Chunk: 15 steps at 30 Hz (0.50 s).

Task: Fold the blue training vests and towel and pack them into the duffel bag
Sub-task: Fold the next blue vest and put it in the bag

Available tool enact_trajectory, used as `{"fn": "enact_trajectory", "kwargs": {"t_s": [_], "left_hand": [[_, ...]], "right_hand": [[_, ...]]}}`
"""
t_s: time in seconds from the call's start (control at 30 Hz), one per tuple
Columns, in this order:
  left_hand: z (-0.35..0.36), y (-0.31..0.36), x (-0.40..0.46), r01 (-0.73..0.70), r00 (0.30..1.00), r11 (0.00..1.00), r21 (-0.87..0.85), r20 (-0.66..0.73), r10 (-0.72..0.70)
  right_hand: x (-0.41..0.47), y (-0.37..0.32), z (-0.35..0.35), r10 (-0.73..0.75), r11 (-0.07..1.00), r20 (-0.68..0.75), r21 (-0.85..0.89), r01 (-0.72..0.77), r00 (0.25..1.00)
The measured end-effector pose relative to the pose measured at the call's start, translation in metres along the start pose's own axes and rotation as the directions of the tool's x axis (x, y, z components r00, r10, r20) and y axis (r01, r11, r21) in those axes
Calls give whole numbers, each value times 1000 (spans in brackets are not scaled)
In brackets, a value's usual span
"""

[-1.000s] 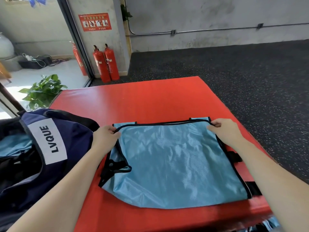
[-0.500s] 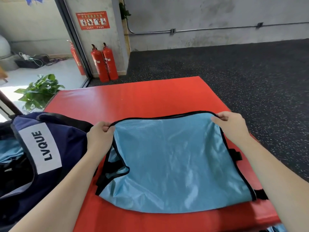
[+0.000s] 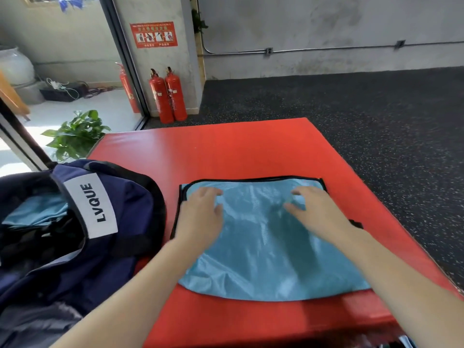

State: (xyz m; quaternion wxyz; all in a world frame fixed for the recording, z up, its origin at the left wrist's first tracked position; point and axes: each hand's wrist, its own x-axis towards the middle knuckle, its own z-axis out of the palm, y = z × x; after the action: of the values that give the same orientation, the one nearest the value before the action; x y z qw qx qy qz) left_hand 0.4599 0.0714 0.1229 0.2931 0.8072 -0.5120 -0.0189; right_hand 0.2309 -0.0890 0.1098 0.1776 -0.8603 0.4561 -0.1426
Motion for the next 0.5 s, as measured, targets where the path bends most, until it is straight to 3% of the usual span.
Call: {"fn": "enact_trajectory", "kwargs": {"t_s": [0.1, 0.23, 0.37, 0.5], "left_hand": [[12, 26, -42, -176, 976, 984, -21, 125, 178], [29, 34, -86, -186, 933, 978, -99, 293, 207], [29, 15, -108, -81, 900, 987, 140, 436, 12], [13, -12, -117, -4, 926, 950, 313, 359, -115]], "right_hand": [[-30, -22, 17, -64, 998, 90, -16, 65, 994], [-61, -29, 41, -135, 986, 130, -82, 146, 982], [-77, -25, 53, -142, 976, 80, -155, 153, 987], [-78, -20, 51, -133, 972, 69, -184, 143, 989]]}}
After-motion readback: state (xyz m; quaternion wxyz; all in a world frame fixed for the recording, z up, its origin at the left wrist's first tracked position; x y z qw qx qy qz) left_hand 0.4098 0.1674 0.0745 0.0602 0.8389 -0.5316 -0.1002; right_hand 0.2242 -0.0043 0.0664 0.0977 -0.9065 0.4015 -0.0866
